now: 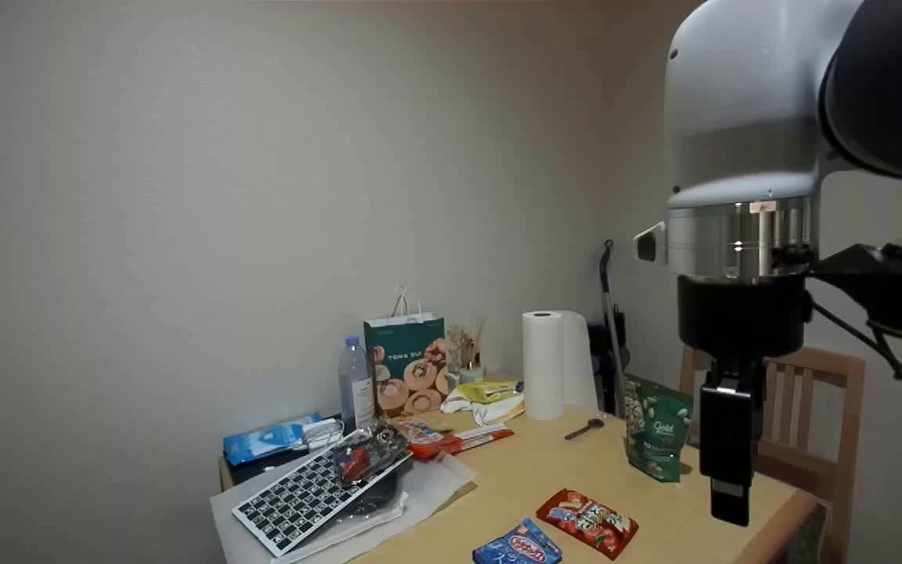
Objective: Move the sachet forward
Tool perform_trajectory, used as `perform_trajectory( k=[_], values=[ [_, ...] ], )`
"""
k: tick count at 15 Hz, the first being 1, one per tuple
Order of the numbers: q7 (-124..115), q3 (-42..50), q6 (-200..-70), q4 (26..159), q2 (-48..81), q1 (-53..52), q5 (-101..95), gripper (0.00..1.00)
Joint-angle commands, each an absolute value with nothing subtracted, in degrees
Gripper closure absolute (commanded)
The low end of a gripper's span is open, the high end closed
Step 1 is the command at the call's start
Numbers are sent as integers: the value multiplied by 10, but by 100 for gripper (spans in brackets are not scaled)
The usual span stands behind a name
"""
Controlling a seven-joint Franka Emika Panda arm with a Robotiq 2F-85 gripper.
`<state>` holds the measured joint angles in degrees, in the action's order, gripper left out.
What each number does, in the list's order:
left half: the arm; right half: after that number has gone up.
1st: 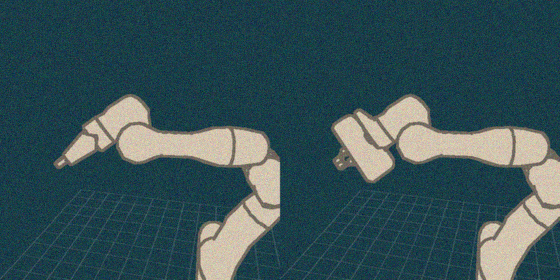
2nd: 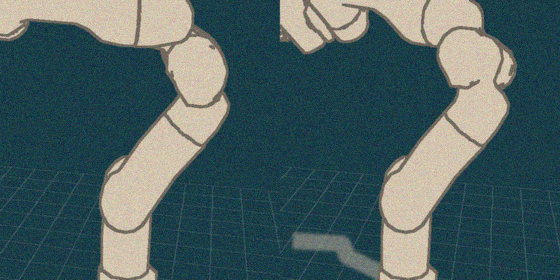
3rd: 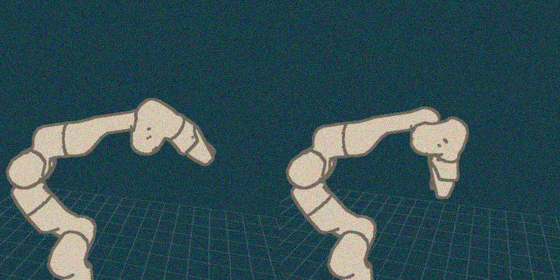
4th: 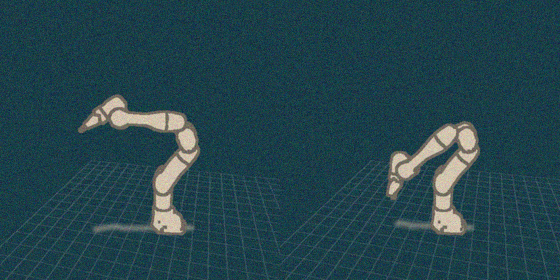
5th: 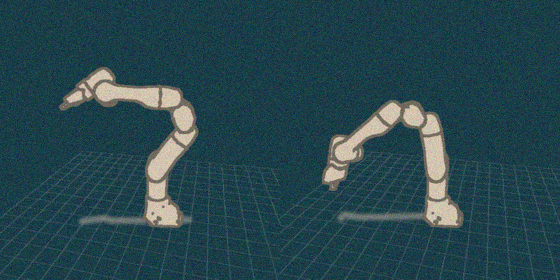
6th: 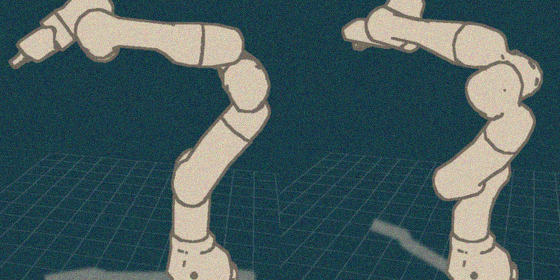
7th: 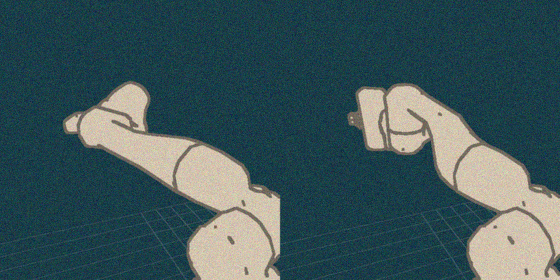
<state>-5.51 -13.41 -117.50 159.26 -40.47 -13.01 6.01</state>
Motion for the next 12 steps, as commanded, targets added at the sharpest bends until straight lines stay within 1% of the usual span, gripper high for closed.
perform_trajectory(
  k=[1,7,12],
  values=[
    [-57,-130,-1174,1592,-404,-134,57,0],
    [-57,-130,-1174,1592,-404,-134,57,0],
    [-66,-110,-1147,1580,-416,-90,14,0]
  ],
)
